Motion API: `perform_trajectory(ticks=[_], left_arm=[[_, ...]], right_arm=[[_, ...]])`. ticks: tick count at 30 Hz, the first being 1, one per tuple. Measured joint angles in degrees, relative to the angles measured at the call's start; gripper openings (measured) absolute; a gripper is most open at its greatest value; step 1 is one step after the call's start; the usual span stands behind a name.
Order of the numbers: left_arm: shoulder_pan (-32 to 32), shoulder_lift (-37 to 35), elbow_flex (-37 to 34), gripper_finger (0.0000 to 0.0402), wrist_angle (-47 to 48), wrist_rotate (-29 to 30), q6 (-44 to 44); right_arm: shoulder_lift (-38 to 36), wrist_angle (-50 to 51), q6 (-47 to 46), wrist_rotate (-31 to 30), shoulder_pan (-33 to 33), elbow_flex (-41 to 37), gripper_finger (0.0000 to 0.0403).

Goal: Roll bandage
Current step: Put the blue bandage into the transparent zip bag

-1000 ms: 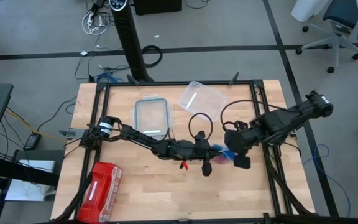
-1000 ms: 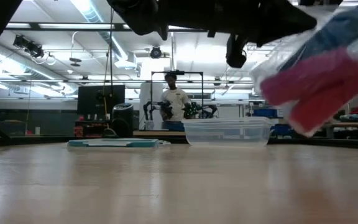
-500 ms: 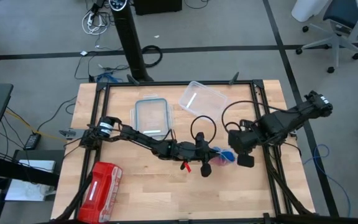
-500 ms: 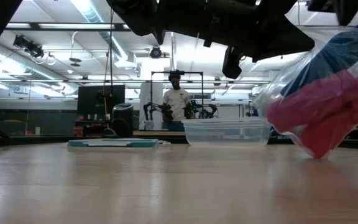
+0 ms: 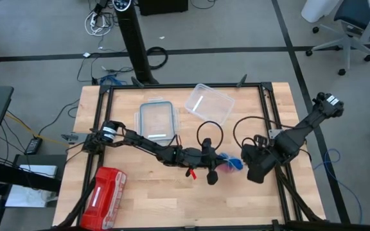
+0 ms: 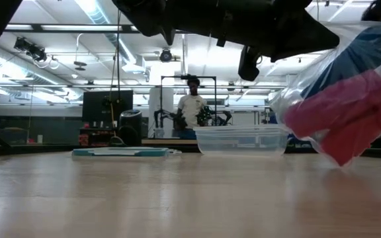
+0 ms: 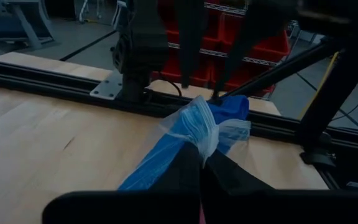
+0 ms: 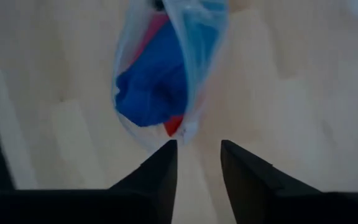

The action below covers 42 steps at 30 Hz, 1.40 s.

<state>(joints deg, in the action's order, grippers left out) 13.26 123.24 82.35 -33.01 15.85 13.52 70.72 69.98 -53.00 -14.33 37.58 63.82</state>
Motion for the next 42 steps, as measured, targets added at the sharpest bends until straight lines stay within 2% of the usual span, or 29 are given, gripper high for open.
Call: perform_trajectory(ticks=[9, 17, 20, 26, 30, 34, 37, 42], left_arm=[[0.0, 0.0, 0.0, 0.0, -0.5, 0.0, 0.0], [0.0, 0.0, -0.1, 0.0, -0.5, 0.0, 0.0], [0.0, 0.0, -0.1, 0.0, -0.5, 0.0, 0.0], [0.0, 0.0, -0.1, 0.0, -1.2, 0.0, 0.0], [0.0, 0.0, -0.1, 0.0, -1.3, -0.1, -0.4], [-0.1, 0.1, -0.1, 0.0004, -1.2, -3.8, -2.2], [-0.2, 0.1, -0.1, 0.0031, -1.5, -4.8, -2.4], [-0.2, -0.1, 0.0, 0.0119, -1.0, -5.1, -3.8]], right_arm=[[-2.0, -10.2, -2.9, -1.0, 1.5, -8.5, 0.0137], [-2.0, -12.9, -3.0, -4.9, 1.5, -10.0, 0.0131], [-2.0, -12.9, -2.9, -5.0, 1.5, -10.0, 0.0109], [-2.0, -12.9, -1.8, -5.0, 1.5, -10.0, 0.0011], [-2.0, -10.8, -1.6, -1.5, 1.3, -9.5, 0.0007], [-2.0, -5.1, -1.3, 1.6, 1.2, -6.1, 0.0004], [-2.0, -0.5, 0.4, 3.4, 0.6, -1.9, 0.0003], [-2.0, 6.3, 2.3, 6.5, -2.1, 3.3, 0.0002]])
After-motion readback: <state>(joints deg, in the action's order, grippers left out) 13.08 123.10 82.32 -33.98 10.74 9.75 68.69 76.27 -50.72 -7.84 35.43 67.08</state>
